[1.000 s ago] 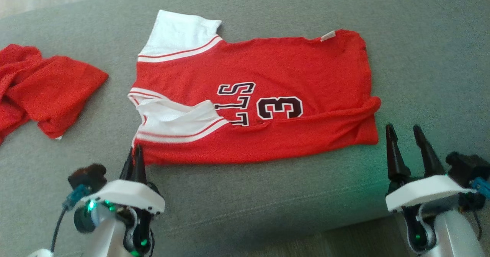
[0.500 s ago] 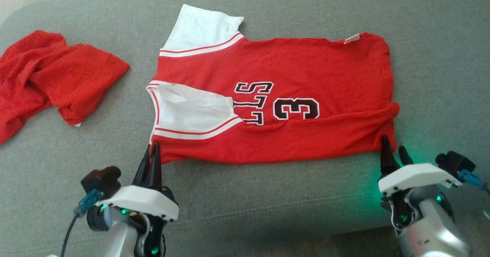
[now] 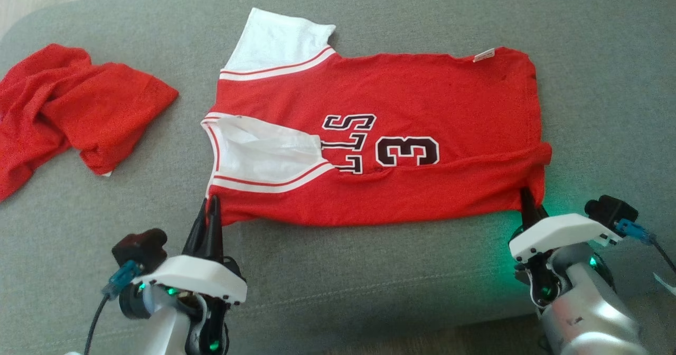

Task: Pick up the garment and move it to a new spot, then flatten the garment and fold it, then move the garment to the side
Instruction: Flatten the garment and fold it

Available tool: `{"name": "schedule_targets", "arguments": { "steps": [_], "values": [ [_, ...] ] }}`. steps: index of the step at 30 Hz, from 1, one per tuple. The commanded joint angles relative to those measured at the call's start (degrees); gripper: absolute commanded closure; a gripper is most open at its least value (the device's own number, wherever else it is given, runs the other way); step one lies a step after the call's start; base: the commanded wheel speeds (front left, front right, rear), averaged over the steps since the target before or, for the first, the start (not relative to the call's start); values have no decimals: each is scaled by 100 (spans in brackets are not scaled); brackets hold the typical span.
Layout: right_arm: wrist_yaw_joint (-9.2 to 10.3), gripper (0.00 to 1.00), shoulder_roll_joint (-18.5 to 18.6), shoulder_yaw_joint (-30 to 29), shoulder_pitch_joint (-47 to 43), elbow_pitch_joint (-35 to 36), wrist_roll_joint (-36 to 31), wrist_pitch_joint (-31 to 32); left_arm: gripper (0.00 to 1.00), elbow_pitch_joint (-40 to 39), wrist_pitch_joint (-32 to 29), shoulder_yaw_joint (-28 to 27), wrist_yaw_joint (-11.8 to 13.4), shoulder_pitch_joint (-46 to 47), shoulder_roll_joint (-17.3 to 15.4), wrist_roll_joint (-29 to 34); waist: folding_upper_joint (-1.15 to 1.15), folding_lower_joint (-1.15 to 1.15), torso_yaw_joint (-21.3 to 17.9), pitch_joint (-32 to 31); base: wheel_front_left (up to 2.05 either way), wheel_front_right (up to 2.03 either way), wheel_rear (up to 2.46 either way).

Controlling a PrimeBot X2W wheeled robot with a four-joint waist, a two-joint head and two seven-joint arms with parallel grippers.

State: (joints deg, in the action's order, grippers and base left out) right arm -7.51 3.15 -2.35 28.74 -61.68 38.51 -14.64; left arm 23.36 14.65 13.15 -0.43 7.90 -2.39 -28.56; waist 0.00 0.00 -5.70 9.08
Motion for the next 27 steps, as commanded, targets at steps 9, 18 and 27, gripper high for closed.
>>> {"name": "schedule_targets", "arguments": {
  "steps": [9,18,27],
  "values": [
    [2,100,-27,-706,29,-90,-1349,-35,100,-8,35,-263,24,-89,-49,35,0,0,-46,-228,0,0,0],
    [2,100,115,-1371,66,-461,-2483,49,100,567,-85,128,-146,-369,-49,58,0,0,-14,-496,0,0,0],
    [2,100,151,-2106,32,-348,-3399,424,100,714,-132,300,-147,-628,-49,-66,0,0,-10,-696,0,0,0]
  ]
}}
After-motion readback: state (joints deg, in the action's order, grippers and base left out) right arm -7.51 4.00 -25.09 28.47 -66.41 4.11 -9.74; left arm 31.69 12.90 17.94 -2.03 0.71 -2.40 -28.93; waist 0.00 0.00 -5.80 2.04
